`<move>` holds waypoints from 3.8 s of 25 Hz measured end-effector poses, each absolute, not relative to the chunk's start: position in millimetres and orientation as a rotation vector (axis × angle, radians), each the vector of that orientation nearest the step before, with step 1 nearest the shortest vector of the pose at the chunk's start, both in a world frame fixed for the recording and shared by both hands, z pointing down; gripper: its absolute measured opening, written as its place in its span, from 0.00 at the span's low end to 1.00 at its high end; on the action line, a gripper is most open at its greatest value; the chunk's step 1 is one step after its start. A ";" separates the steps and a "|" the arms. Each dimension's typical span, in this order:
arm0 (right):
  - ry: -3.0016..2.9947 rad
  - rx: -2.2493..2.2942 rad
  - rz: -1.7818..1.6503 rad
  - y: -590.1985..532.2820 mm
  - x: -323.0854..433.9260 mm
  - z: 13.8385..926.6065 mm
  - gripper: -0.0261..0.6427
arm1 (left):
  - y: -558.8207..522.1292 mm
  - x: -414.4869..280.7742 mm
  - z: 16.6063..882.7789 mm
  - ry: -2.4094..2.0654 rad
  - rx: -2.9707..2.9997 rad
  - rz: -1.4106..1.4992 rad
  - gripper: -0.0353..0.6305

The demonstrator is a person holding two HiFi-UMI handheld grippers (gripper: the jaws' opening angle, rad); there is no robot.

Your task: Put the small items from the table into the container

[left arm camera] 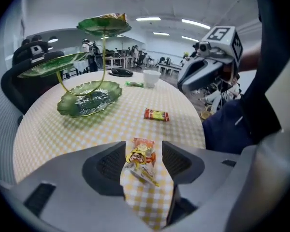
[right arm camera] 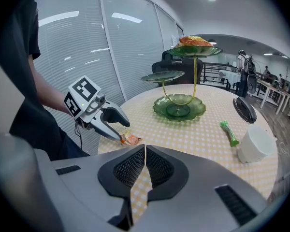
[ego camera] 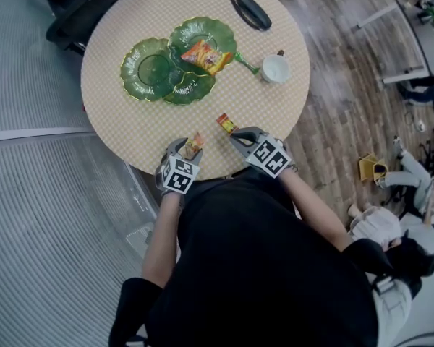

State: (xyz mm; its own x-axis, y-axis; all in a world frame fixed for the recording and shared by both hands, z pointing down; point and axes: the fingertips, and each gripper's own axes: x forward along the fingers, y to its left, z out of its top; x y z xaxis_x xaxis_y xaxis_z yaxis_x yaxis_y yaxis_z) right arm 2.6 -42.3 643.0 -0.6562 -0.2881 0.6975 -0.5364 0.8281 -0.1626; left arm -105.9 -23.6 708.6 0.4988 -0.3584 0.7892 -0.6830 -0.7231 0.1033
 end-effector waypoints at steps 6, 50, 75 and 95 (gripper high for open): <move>-2.314 0.603 0.474 -47.4 7.6 644.0 0.08 | -18.7 -109.3 728.5 -0.806 2.313 1.312 0.38; -2.320 0.599 0.576 -76.5 50.2 670.5 0.08 | -138.5 -121.8 657.5 -1.121 2.217 1.169 0.13; -2.330 0.538 0.615 -96.6 60.8 689.1 0.08 | -191.8 -107.6 680.8 -1.094 2.202 1.351 0.16; -2.323 0.531 0.577 -78.5 54.3 680.7 0.08 | -169.8 -119.5 666.1 -1.244 2.141 1.066 0.32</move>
